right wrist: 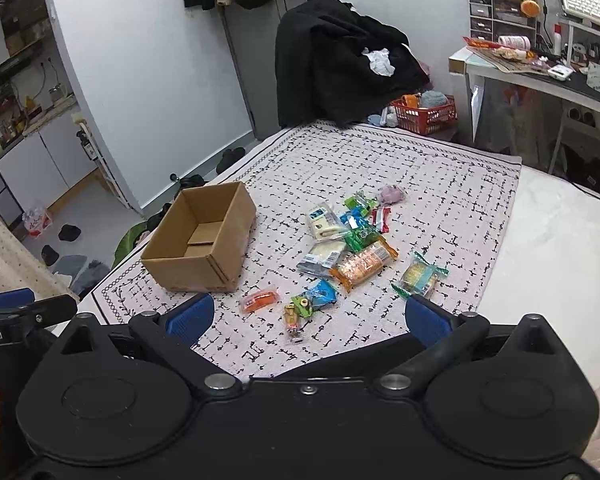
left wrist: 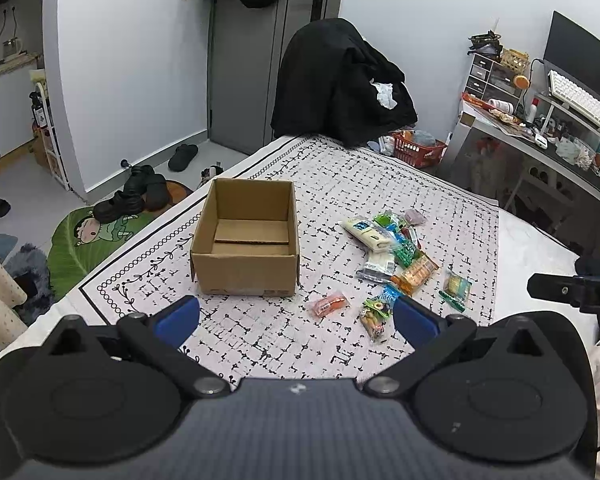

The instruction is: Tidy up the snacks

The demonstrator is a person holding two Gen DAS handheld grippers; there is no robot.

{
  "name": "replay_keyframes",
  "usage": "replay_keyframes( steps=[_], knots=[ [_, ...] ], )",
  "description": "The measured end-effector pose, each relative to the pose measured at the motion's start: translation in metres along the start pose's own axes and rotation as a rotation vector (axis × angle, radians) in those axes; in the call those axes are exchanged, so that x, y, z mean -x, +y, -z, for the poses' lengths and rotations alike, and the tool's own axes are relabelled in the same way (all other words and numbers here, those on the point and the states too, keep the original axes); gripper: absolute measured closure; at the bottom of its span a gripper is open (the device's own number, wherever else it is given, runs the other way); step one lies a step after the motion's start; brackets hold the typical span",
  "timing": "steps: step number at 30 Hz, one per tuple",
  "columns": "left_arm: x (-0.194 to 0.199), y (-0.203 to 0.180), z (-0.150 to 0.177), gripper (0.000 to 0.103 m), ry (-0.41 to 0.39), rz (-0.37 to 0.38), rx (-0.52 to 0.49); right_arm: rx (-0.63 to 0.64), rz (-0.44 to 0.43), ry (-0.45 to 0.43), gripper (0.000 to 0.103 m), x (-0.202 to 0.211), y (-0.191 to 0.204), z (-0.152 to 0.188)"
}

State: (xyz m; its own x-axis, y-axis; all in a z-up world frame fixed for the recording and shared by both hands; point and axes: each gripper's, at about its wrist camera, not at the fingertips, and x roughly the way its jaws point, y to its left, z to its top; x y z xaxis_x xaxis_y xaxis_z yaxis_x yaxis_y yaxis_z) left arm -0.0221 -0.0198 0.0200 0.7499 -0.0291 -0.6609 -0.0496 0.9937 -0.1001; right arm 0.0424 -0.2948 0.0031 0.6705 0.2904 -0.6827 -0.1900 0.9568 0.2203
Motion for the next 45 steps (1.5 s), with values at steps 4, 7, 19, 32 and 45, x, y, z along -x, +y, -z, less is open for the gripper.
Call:
replay_keyframes(
  steps=[4, 7, 19, 32, 45],
  knots=[
    [-0.008, -0.005, -0.003, 0.0, 0.005, -0.008, 0.0, -0.019, 0.002, 0.014, 0.0, -0.01, -0.008, -0.001],
    [-0.015, -0.007, -0.005, 0.0, 0.01, -0.016, 0.004, -0.028, 0.001, 0.021, 0.0, -0.016, -0.014, -0.002],
    [-0.046, -0.023, -0.015, 0.0, 0.029, -0.038, 0.001, -0.09, 0.004, 0.04, 0.0, -0.048, -0.047, -0.008],
    [-0.083, -0.039, -0.019, 0.001, 0.037, -0.034, 0.003, -0.127, 0.015, 0.089, 0.0, -0.087, -0.079, -0.013],
    [-0.13, -0.061, -0.016, 0.01, 0.094, 0.007, 0.031, -0.232, 0.006, 0.097, 0.001, -0.117, -0.112, -0.02]
  ],
)
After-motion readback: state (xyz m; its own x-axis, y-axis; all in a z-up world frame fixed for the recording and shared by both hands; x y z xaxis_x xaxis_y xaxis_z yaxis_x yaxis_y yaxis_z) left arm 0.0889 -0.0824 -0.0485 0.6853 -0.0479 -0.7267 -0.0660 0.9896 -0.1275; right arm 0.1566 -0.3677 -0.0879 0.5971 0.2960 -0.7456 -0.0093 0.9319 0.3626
